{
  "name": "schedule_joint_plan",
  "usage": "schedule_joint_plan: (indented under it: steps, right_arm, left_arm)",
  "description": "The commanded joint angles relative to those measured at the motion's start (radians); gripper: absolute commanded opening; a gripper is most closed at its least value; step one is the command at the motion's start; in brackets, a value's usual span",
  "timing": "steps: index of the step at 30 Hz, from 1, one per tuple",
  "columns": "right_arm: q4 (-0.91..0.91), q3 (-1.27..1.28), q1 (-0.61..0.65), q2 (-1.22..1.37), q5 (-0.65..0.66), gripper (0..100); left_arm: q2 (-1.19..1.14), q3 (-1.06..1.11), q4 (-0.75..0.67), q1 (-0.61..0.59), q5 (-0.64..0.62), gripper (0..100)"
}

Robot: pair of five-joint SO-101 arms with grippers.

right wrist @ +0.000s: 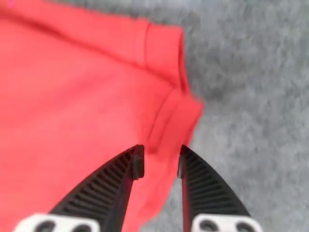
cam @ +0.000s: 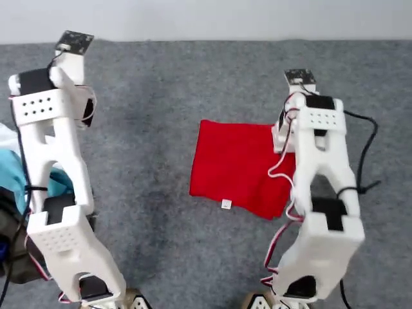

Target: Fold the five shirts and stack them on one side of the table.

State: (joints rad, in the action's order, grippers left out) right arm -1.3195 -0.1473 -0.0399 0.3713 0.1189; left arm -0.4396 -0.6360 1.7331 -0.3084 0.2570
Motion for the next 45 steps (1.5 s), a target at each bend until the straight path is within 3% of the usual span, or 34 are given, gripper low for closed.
schedule_joint_plan:
  steps: [1, 9, 13, 32, 39, 45]
  right_arm:
    - [-0.012, -0.163, 0.008, 0.067, -0.028, 12.2]
    - [-0.058, -0.31, 0.035, 0.205, -0.026, 11.7]
    - [-0.059, -0.354, 0.047, 0.219, -0.02, 0.2]
    - [0.013, -0.528, 0.025, 0.335, 0.087, 2.5]
    - [-0.254, -0.76, 0.031, 0.326, 0.048, 23.4]
    - [-0.479, -0.859, 0.064, 0.329, -0.086, 25.1]
  left_arm:
    - [0.069, -0.002, 0.025, -0.032, 0.006, 1]
    - [0.069, -0.001, 0.025, -0.063, 0.006, 1]
    - [0.064, -0.004, 0.025, -0.057, 0.006, 1]
    - [0.068, 0.001, 0.025, -0.06, 0.006, 1]
    - [0.068, 0.002, 0.025, -0.06, 0.006, 1]
    - [0.069, 0.002, 0.025, -0.064, 0.006, 1]
